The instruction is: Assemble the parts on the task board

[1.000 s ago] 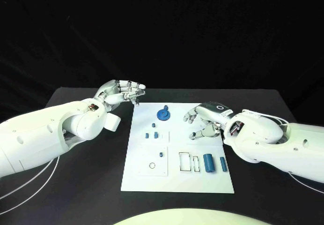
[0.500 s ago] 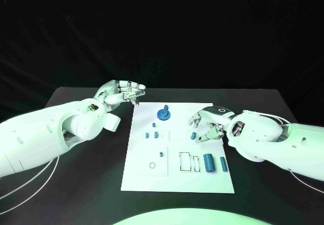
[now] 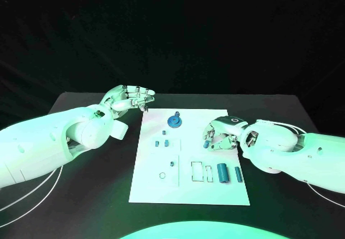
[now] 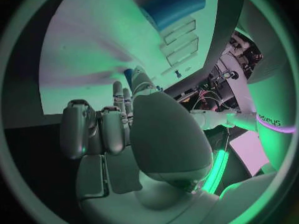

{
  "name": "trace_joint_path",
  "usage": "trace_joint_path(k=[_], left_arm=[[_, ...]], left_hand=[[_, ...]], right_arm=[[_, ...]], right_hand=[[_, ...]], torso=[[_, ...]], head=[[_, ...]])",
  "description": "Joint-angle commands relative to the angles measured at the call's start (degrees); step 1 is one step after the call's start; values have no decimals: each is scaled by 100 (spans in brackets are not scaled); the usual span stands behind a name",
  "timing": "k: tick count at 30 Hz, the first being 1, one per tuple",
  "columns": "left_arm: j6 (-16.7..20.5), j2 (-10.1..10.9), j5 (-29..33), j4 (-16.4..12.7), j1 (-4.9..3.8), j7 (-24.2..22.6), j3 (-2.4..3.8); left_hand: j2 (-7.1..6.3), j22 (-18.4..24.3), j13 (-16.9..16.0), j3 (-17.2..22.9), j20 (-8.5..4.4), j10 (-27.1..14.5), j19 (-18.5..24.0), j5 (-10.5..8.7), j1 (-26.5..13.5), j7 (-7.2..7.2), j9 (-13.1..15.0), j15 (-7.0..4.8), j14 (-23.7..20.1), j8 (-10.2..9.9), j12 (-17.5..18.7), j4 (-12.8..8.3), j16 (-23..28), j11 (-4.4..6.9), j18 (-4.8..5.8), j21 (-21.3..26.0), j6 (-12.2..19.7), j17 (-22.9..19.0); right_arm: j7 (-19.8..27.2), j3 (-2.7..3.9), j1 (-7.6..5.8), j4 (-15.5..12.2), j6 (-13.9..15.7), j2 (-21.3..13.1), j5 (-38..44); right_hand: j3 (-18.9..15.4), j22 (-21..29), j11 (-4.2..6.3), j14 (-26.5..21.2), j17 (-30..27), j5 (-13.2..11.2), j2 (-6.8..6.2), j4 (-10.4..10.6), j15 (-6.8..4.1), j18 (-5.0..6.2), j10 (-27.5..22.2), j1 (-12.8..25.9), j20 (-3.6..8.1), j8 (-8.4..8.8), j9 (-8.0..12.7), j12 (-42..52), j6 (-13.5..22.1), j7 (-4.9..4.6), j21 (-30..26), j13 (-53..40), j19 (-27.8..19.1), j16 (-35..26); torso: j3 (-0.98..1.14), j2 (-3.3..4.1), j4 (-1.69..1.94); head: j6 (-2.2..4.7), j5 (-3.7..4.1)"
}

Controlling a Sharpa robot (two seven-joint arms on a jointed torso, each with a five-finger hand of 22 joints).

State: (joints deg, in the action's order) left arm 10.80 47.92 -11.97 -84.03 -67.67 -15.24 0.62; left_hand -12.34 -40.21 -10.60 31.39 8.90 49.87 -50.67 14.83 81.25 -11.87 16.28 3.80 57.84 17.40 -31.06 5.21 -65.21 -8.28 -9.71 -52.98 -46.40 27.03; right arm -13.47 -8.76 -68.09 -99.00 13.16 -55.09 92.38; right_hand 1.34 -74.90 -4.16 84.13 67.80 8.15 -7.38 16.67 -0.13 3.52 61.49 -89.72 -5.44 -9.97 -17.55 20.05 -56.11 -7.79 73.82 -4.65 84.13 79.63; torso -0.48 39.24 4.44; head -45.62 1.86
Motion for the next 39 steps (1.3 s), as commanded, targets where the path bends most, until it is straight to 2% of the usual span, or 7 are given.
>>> trace_joint_path(k=[1,6,13,21,22,27,39], left_arm=[[-88,-4,-6,-17,-5,-20,4],[-88,4,-6,-18,-5,-18,4],[-96,8,-6,-17,-5,-11,4],[-109,9,-6,-15,-5,3,4],[-110,9,-6,-15,-5,6,4],[-112,11,-6,-14,-5,17,4],[-104,6,-6,-3,-5,29,4]], left_hand=[[36,7,9,1,32,-45,-1,8,16,-51,-9,9,-13,36,-22,-24,21,-8,-89,25,28,-6],[36,7,9,1,32,-45,-1,8,16,-51,-9,9,-13,36,-22,-24,21,-8,-89,25,28,-6],[36,7,9,1,32,-45,-1,8,16,-51,-9,9,-13,36,-22,-24,21,-8,-89,25,28,-6],[36,7,9,1,32,-45,-1,8,16,-51,-9,9,-13,36,-22,-24,21,-8,-89,25,28,-6],[36,7,9,1,32,-45,-1,8,16,-51,-9,9,-13,36,-22,-24,21,-8,-89,25,28,-6],[48,8,11,-2,31,-47,-7,7,18,-54,-9,10,-10,43,-36,-28,21,-9,-88,25,28,-12],[56,8,12,2,30,-48,-10,8,30,-53,-9,9,-9,47,-43,-37,21,-8,-88,24,28,-15]], right_arm=[[101,-2,21,-9,42,23,-48],[107,-3,47,20,89,54,-80],[101,-3,59,14,131,81,-92],[87,-3,63,15,229,93,-118],[89,-3,63,14,248,94,-125],[73,-3,65,15,375,92,-148],[110,-1,45,-126,585,4,-394]], right_hand=[[188,-859,30,181,49,-72,69,2,-63,-61,194,-29,56,-28,16,-117,-101,16,105,48,245,41],[502,-897,42,188,70,-120,36,4,-71,-72,441,40,70,-10,47,-340,-227,17,164,84,259,60],[941,-924,40,186,78,-125,-169,-4,-71,-76,629,210,74,63,100,-643,-287,12,186,77,262,74],[1355,-977,69,197,129,-137,-161,-11,-101,-95,782,256,88,59,103,-755,-388,41,292,59,288,106],[1558,-1015,89,205,163,-294,-137,-21,-123,-111,850,238,103,38,93,-782,-448,65,376,51,308,127],[2198,-1104,181,221,231,-464,-47,-82,-194,-145,1133,250,163,-100,8,-827,-678,162,565,-7,350,170],[3244,-1215,221,236,320,-456,-232,-594,-225,-189,1464,703,207,-422,-340,-1070,-653,181,785,-149,395,224]], torso=[[-1,0,0],[-1,0,3],[-1,1,-1],[-1,-1,-1],[0,0,-1],[1,-1,1],[2,-7,4]], head=[[-9,0],[-10,-1],[-21,-2],[-22,4],[-23,5],[-24,7],[-24,5]])
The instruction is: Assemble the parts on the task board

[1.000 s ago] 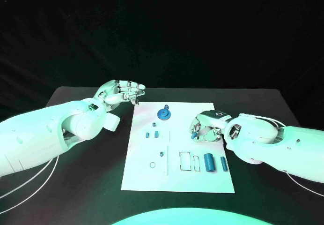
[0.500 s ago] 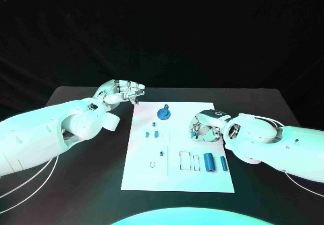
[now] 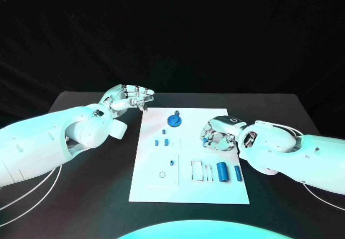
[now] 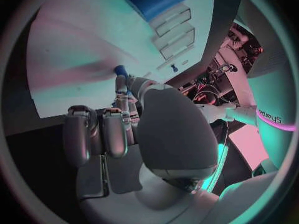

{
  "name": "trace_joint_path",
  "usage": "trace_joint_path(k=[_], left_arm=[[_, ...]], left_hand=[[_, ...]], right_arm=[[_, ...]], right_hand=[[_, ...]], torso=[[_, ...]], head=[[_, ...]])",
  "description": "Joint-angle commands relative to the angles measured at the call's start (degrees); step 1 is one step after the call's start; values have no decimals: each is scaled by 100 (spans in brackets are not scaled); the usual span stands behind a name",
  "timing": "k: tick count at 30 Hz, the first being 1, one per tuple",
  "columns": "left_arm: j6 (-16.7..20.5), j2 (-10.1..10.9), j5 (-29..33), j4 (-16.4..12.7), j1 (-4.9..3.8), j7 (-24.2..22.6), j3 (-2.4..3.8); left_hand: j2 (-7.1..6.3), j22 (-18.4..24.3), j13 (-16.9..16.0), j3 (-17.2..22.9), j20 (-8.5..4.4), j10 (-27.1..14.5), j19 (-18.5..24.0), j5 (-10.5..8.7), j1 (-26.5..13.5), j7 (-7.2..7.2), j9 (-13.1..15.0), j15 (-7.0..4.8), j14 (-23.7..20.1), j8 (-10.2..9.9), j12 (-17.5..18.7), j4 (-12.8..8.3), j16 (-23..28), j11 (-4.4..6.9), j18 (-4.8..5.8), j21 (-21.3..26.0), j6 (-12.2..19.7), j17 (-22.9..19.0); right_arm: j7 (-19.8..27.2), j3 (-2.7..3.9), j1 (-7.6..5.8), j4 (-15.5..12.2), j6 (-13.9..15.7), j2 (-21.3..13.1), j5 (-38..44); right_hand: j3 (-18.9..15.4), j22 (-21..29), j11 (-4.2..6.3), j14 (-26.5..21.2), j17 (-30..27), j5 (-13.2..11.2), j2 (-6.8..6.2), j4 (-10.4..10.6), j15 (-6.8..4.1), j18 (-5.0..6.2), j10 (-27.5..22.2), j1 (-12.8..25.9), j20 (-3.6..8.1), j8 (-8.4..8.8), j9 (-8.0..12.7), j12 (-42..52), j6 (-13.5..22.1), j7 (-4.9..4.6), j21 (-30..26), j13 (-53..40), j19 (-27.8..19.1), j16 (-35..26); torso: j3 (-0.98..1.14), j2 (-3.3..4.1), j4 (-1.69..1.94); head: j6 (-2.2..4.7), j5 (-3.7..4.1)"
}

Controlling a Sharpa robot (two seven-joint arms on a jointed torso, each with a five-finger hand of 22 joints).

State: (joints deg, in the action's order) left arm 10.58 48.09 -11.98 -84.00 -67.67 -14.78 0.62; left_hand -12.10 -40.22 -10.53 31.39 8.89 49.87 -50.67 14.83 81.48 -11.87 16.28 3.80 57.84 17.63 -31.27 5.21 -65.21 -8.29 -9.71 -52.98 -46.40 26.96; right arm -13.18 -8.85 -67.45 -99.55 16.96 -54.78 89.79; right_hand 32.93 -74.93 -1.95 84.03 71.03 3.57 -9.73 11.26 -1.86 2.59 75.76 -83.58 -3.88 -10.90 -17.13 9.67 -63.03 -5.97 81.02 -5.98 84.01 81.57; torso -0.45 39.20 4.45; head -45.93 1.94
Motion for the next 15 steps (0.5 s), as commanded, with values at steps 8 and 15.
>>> trace_joint_path(k=[8,15], left_arm=[[-77,-34,-5,28,-5,9,3],[-83,-56,-6,43,-5,26,3]], left_hand=[[36,9,7,4,29,-50,-11,7,16,-52,-10,7,-9,26,-26,-45,22,-7,-89,23,29,-10],[36,9,7,4,29,-50,-11,7,16,-52,-10,7,-9,26,-26,-45,22,-7,-89,23,29,-10]], right_arm=[[141,18,-211,-434,399,-181,-399],[215,22,-268,-770,471,-122,-471]], right_hand=[[188,-1220,-5,245,-5,-27,-60,-161,-46,-96,68,256,48,-387,-457,-95,72,-7,68,-49,407,31],[198,-1217,-4,242,-22,-30,-87,-185,-47,-94,70,299,47,-397,-472,-112,79,-5,57,-56,405,24]], torso=[[-6,-6,-6],[2,-4,-3]], head=[[9,-6],[-12,-38]])
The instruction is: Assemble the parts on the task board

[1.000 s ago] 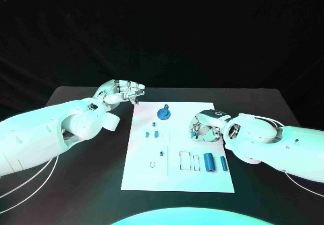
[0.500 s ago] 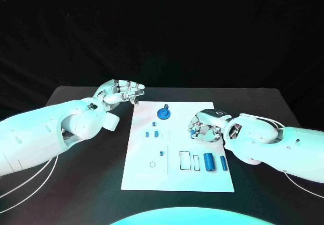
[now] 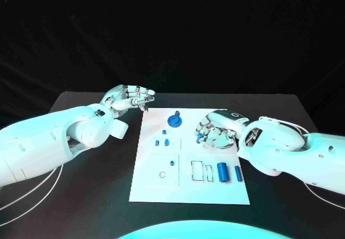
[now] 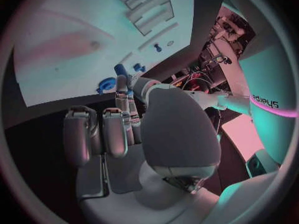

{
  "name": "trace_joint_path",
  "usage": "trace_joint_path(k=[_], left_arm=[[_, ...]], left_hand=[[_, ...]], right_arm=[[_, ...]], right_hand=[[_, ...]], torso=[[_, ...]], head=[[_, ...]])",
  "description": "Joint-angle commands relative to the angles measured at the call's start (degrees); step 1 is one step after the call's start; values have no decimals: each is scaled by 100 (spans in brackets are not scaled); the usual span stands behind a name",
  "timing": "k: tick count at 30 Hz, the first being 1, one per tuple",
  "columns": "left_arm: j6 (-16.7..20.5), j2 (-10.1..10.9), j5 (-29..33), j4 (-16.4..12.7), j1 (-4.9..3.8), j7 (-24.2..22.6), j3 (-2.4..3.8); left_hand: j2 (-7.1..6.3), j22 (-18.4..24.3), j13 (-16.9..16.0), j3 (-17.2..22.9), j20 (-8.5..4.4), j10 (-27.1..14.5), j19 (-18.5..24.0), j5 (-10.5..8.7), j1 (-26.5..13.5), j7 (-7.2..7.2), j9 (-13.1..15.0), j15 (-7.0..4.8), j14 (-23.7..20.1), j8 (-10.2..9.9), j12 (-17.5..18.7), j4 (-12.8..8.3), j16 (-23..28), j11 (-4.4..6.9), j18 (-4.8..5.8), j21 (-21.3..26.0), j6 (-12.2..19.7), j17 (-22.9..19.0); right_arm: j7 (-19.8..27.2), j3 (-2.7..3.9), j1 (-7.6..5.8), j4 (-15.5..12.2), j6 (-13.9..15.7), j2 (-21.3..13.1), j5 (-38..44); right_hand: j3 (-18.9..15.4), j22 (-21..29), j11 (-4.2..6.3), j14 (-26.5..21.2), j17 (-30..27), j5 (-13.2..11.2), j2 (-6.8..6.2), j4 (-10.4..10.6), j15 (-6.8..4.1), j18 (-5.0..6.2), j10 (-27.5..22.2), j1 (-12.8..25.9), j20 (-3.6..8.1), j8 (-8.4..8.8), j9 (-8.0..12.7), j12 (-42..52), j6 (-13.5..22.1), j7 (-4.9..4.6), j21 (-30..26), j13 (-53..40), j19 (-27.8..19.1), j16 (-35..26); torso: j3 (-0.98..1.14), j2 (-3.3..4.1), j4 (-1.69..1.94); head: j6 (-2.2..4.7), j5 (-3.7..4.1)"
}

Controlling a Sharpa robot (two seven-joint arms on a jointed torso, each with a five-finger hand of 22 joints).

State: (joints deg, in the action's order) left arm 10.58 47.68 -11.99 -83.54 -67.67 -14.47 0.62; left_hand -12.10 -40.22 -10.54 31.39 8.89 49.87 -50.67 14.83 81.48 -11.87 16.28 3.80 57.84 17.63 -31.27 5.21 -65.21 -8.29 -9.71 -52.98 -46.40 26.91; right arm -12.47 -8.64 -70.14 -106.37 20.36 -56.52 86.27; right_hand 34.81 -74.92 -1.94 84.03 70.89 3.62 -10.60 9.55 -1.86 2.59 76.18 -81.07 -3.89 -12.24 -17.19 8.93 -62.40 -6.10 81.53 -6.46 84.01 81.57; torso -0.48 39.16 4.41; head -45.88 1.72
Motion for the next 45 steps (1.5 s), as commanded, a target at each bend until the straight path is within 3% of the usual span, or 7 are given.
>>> trace_joint_path(k=[1,9,16,21,28,45], left_arm=[[-84,-19,-5,-1,-4,-3,3],[-101,-49,-5,14,-3,5,3],[-110,-80,-5,25,-3,26,-3],[-116,-104,-5,25,-3,27,-8],[-56,-104,-5,29,-4,-17,-9],[-79,-107,-5,33,-4,-5,-11]], left_hand=[[36,9,8,4,29,-50,-12,7,16,-52,-10,7,-9,26,-26,-45,22,-7,-89,23,29,-5],[36,9,8,4,29,-50,-12,7,16,-52,-10,7,-9,26,-26,-45,22,-7,-89,23,29,-5],[41,7,11,3,27,-57,-16,5,23,-55,-11,7,-8,29,-32,-54,23,-9,-88,20,33,-11],[41,7,12,1,27,-58,-16,4,20,-56,-11,8,-8,29,-33,-54,23,-10,-88,20,34,-11],[40,7,13,-3,28,-60,-16,3,16,-56,-12,9,-7,31,-37,-53,23,-11,-87,20,35,-13],[40,7,14,-6,28,-60,-17,2,15,-54,-11,9,-6,34,-42,-54,23,-10,-87,20,35,-15]], right_arm=[[162,0,6,-122,140,92,-113],[333,-7,194,-218,261,516,9],[488,-15,493,-106,336,987,119],[541,-28,660,32,292,1220,162],[568,-49,867,225,227,1387,195],[464,-83,980,481,41,1545,388]], right_hand=[[11,-1215,-5,240,-15,-35,-4,-19,-47,-92,27,52,47,-264,-467,-41,18,8,-3,-9,403,21],[23,-1207,-4,235,-38,-29,-15,-39,-47,-87,23,65,47,-268,-474,-54,23,6,-28,-12,396,10],[65,-1203,-6,231,-51,-12,-19,-104,-47,-83,19,69,47,-278,-492,-81,32,0,-47,-21,392,3],[76,-1199,-8,229,-64,-10,-24,-129,-46,-81,20,71,47,-282,-498,-89,34,-3,-60,-24,388,-3],[82,-1195,-9,229,-63,-9,-25,-140,-46,-79,20,73,46,-284,-501,-93,36,-5,-72,-26,386,-3],[96,-1193,-14,224,-83,3,-33,-175,-42,-77,20,89,45,-288,-510,-107,44,-12,-82,-32,383,-12]], torso=[[4,3,-1],[-6,-5,-5],[-7,7,12],[-9,5,13],[-3,7,1],[0,9,2]], head=[[-14,-19],[-18,-40],[4,-101],[12,-76],[-49,-169],[-101,-235]])
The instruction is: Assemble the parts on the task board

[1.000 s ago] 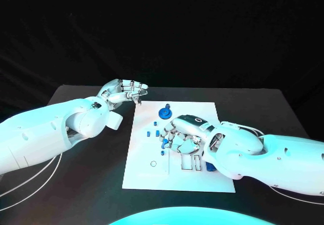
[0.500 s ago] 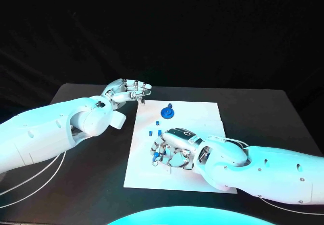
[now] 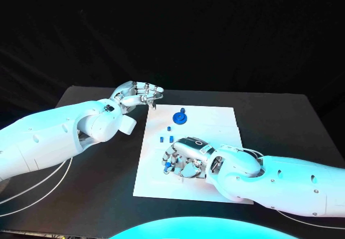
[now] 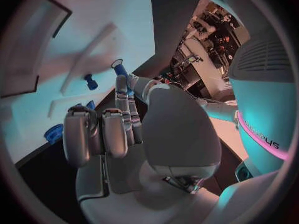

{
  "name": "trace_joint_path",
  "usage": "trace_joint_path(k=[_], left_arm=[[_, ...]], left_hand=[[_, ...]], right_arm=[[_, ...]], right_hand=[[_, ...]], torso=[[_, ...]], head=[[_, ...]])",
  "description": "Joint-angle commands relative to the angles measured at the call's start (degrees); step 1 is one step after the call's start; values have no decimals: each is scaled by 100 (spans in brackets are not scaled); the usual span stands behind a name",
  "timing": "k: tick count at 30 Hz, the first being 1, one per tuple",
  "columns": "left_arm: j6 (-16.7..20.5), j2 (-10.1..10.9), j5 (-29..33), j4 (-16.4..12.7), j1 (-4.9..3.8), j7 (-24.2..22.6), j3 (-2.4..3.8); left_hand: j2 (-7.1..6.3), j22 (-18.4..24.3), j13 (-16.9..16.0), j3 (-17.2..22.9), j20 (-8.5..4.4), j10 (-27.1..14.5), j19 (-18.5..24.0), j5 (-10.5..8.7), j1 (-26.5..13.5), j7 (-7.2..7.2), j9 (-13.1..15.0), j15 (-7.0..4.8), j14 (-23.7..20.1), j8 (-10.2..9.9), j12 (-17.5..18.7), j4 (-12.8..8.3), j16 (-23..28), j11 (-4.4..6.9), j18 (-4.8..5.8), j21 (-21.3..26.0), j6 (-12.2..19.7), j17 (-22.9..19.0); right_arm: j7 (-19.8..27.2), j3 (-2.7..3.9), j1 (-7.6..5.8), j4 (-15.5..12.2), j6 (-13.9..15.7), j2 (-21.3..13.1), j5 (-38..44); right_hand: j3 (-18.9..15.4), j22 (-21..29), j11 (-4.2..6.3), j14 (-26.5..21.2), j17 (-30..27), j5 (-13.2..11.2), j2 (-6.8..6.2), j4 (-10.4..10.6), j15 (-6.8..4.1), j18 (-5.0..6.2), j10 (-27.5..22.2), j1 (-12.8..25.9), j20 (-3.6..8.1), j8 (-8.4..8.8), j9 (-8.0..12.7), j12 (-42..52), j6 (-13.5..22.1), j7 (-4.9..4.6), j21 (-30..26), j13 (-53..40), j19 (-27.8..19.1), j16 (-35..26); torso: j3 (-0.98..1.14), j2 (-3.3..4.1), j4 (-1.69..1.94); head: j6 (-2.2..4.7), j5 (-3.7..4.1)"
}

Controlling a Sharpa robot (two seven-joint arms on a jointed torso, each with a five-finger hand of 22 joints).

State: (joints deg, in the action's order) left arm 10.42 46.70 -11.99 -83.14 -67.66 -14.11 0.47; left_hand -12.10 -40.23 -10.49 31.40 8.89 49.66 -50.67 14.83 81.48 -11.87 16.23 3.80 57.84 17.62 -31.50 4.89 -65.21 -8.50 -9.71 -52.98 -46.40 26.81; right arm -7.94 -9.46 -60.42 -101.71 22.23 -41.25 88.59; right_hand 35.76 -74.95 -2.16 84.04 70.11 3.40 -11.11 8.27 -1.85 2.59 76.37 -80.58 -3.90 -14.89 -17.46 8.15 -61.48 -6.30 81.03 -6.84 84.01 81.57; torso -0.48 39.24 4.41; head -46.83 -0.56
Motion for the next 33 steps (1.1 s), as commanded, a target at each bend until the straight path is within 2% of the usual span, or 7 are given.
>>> trace_joint_path(k=[1,12,23,27,33], left_arm=[[-65,-8,-5,-7,-4,-40,4],[-81,1,-5,-11,-4,-25,3],[-85,11,-5,-14,-5,-14,3],[-90,15,-5,-13,-5,-6,3],[-97,19,-5,-13,-5,-1,3]], left_hand=[[40,7,8,-6,28,-38,-17,2,15,-54,-6,9,-6,35,-19,-22,23,12,-87,20,35,-5],[40,7,8,-6,28,-38,-17,2,15,-54,-6,9,-6,35,-19,-22,23,12,-87,20,35,-5],[40,7,8,-6,28,-38,-17,2,15,-54,-6,9,-6,35,-19,-22,23,12,-87,20,35,-5],[43,8,12,-13,29,-42,-18,2,6,-54,-6,10,-5,40,-28,-20,23,12,-87,22,37,-10],[43,8,12,-13,29,-42,-18,2,6,-54,-6,10,-5,40,-28,-20,23,12,-87,22,37,-10]], right_arm=[[5,-2,9,24,-156,24,168],[-58,-14,21,103,-360,81,230],[-84,-20,37,118,-411,101,258],[-73,-21,45,94,-361,88,265],[-50,-21,68,43,-116,56,288]], right_hand=[[2,-1190,8,224,-5,25,18,-47,-44,-77,1,41,46,-23,-484,-29,-48,8,-32,6,383,-12],[6,-1189,3,224,-4,30,7,-64,-39,-76,0,73,43,-24,-490,-41,-37,2,-40,0,381,-12],[6,-1189,3,224,-4,30,7,-64,-39,-76,0,73,43,-24,-490,-41,-37,2,-40,0,381,-12],[6,-1189,3,224,-4,30,7,-64,-39,-76,0,73,43,-24,-490,-41,-37,2,-40,0,381,-12],[9,-1192,2,225,6,28,6,-73,-38,-78,1,84,42,-25,-493,-45,-35,2,-31,-3,383,-8]], torso=[[1,0,4],[-5,0,4],[-5,-1,5],[-3,0,4],[-1,-2,2]], head=[[-7,-9],[-17,-12],[-23,-13],[-25,-14],[-17,-16]])
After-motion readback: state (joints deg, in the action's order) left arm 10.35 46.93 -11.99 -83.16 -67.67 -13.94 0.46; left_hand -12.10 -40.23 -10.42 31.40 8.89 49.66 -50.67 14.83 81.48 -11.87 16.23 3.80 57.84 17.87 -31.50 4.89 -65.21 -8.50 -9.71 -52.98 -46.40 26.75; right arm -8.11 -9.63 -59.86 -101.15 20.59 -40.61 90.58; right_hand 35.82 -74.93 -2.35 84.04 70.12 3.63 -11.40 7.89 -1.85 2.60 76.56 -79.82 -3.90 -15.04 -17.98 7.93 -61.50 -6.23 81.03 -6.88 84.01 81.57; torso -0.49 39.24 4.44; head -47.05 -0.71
